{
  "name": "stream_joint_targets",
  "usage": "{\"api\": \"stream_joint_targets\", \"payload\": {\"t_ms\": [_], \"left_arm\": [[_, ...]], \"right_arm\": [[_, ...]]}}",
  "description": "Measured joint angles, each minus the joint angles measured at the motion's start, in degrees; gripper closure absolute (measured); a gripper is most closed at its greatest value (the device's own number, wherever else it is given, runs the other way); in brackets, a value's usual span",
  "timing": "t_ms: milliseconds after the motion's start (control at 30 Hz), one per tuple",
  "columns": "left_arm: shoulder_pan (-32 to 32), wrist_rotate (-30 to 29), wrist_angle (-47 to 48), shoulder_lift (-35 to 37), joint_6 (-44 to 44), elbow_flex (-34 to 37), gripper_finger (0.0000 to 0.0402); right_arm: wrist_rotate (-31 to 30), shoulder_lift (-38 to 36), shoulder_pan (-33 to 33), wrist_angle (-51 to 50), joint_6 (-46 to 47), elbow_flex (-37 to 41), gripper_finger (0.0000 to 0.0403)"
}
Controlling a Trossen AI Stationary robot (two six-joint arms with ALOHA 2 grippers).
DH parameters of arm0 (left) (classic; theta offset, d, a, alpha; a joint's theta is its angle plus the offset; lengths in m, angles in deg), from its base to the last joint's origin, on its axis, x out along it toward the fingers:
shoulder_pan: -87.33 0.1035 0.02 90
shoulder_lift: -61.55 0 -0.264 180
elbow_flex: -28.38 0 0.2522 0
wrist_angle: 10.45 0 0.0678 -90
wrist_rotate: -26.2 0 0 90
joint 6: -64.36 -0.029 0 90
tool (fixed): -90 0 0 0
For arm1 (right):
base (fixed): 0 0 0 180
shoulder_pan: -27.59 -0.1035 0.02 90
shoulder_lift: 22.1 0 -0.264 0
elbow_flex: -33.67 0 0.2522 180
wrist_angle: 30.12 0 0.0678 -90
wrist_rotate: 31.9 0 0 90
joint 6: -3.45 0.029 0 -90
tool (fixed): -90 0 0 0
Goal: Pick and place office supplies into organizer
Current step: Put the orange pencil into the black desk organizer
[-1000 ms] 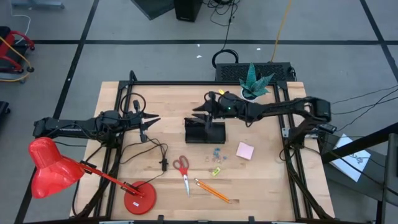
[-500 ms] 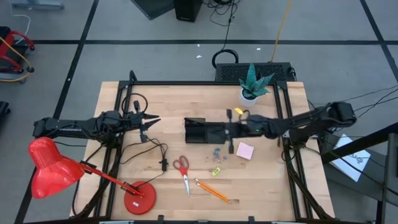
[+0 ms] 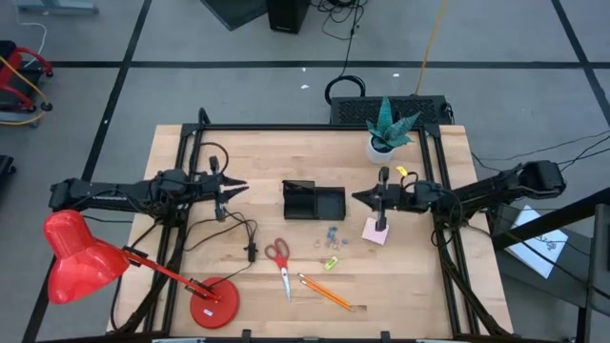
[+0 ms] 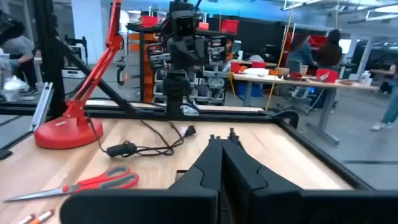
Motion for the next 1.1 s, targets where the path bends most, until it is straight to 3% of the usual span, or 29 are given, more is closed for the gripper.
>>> {"api": "stream_joint_targets", "payload": {"t_ms": [167,367,500,700,900,1100], "left_arm": [[-1.1,-3.8,1.1,-8.6,6.1,-4.8,0.0339],[-4.3,5.7,3.3,-24.4,9.5,-13.5,0.0339],[-9.1,5.5,2.3,-35.5,10.3,-19.2,0.0339],[-15.0,5.4,1.3,-49.3,10.1,-27.0,0.0339],[-17.7,5.4,0.9,-59.4,16.0,-33.4,0.0339],[-19.2,12.3,7.3,-67.6,14.0,-37.4,0.0339]], "right_arm": [[0.1,-1.5,1.5,0.0,-1.5,0.2,0.0402],[0.1,-1.5,2.4,1.2,-1.4,0.2,0.0402],[0.4,-1.7,2.5,3.4,-0.9,0.2,0.0402],[7.7,-1.8,2.4,6.5,-0.5,0.2,0.0402],[7.5,-3.9,3.2,8.2,-0.3,0.2,0.0402],[7.7,-5.5,2.8,3.0,2.5,0.2,0.0402]]}}
